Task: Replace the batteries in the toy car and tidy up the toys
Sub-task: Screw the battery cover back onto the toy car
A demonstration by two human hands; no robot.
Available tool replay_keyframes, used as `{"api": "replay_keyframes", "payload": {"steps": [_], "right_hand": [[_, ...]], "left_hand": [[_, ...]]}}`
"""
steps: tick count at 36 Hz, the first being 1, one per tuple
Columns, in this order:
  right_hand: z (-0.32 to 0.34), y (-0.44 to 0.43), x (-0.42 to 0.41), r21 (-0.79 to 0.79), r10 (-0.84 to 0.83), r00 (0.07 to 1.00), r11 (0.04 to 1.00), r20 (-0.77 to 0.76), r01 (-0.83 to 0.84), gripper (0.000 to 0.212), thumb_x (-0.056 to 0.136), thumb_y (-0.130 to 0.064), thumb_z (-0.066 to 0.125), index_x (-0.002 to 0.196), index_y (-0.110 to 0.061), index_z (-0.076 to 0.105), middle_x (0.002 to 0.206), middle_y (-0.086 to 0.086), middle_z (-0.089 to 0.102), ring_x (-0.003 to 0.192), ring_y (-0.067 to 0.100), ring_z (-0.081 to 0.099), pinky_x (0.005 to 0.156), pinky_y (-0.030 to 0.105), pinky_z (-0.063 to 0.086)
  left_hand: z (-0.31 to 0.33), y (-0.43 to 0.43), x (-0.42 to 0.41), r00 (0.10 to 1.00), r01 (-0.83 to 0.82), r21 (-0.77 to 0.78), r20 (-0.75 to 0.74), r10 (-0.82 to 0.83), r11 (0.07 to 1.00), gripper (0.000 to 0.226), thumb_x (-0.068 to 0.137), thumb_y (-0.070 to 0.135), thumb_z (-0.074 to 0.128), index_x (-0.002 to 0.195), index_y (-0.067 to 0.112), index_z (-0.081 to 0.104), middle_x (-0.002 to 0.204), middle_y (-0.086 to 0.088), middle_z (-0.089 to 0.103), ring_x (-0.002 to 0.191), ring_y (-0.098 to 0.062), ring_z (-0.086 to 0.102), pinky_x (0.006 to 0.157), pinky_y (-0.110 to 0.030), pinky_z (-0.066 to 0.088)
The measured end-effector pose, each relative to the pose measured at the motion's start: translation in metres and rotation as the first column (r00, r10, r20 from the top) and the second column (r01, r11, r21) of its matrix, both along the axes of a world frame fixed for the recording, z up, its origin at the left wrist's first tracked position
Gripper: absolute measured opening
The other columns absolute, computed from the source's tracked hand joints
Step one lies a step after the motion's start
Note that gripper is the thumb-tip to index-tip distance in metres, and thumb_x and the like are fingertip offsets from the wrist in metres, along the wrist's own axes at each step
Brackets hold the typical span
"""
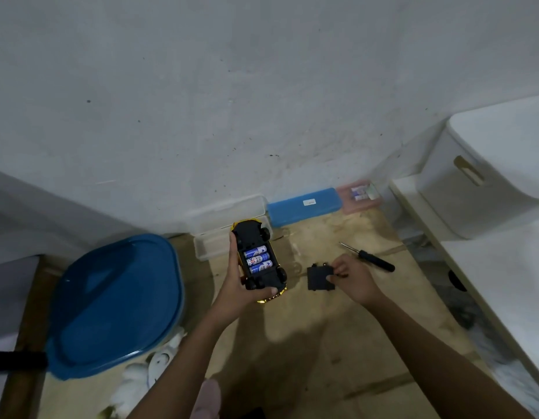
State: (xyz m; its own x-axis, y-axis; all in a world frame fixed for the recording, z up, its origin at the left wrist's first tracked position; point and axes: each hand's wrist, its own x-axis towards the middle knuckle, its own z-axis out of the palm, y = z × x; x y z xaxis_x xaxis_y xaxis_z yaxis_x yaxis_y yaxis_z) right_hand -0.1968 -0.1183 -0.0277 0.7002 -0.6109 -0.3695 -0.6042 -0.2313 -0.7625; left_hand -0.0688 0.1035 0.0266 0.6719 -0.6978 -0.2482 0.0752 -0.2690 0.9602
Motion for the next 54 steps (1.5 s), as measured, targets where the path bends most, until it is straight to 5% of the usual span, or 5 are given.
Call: {"api": "replay_keyframes", "payload": {"steps": [10,22,27,37,54], "right_hand": [[0.030,-0.007,0.002,0.178,-0.140,0.982,0.977,0.129,0.116,0.015,0.082,0.003,0.064,0.081,-0.009,0.055,0.091,0.010,0.059,0.088,0.019,0.056,0.058,0.009,0.046],[0.168,0.014,0.050,0.196,0.090,0.853,0.956,0.515,-0.219,0.012,0.084,-0.002,0.063,0.086,-0.011,0.056,0.079,0.008,0.066,0.071,0.009,0.062,0.064,0.016,0.050],[0.183,0.040,0.068,0.098,0.184,0.831,0.957,0.525,-0.274,0.012,0.082,0.001,0.066,0.081,-0.009,0.058,0.080,0.010,0.066,0.069,0.005,0.064,0.064,0.016,0.052],[0.191,0.065,0.088,0.014,0.262,0.795,0.947,0.547,-0.321,0.020,0.079,0.002,0.069,0.074,-0.015,0.059,0.074,0.004,0.066,0.075,0.020,0.065,0.073,0.023,0.051],[0.208,0.067,0.094,-0.044,0.307,0.786,0.941,0.537,-0.337,0.023,0.079,0.002,0.068,0.071,-0.017,0.057,0.069,0.003,0.065,0.064,0.006,0.065,0.061,0.013,0.046]], "left_hand": [[0.015,-0.005,0.001,0.998,-0.018,-0.059,0.053,0.021,0.998,0.130,0.063,0.003,0.085,0.136,0.061,-0.006,0.149,0.017,0.025,0.126,-0.001,0.044,0.087,-0.016,0.050],[0.054,-0.005,0.015,0.993,0.052,-0.171,0.110,-0.033,0.984,0.130,0.063,0.003,0.085,0.138,0.061,-0.004,0.148,0.011,0.030,0.119,0.003,0.050,0.090,-0.027,0.051],[0.076,0.000,0.020,0.986,0.093,-0.184,0.156,-0.065,0.978,0.128,0.058,0.019,0.087,0.139,0.060,-0.003,0.146,0.021,0.029,0.133,-0.005,0.037,0.103,-0.039,0.044],[0.098,0.024,0.034,0.973,0.129,-0.153,0.209,-0.095,0.980,0.128,0.067,0.002,0.082,0.144,0.049,-0.009,0.136,0.036,0.026,0.127,0.016,0.033,0.098,-0.021,0.045],[0.111,0.027,0.042,0.967,0.149,-0.151,0.227,-0.112,0.977,0.128,0.067,0.006,0.083,0.141,0.055,-0.009,0.149,0.011,0.027,0.138,-0.008,0.031,0.104,-0.032,0.043]]}}
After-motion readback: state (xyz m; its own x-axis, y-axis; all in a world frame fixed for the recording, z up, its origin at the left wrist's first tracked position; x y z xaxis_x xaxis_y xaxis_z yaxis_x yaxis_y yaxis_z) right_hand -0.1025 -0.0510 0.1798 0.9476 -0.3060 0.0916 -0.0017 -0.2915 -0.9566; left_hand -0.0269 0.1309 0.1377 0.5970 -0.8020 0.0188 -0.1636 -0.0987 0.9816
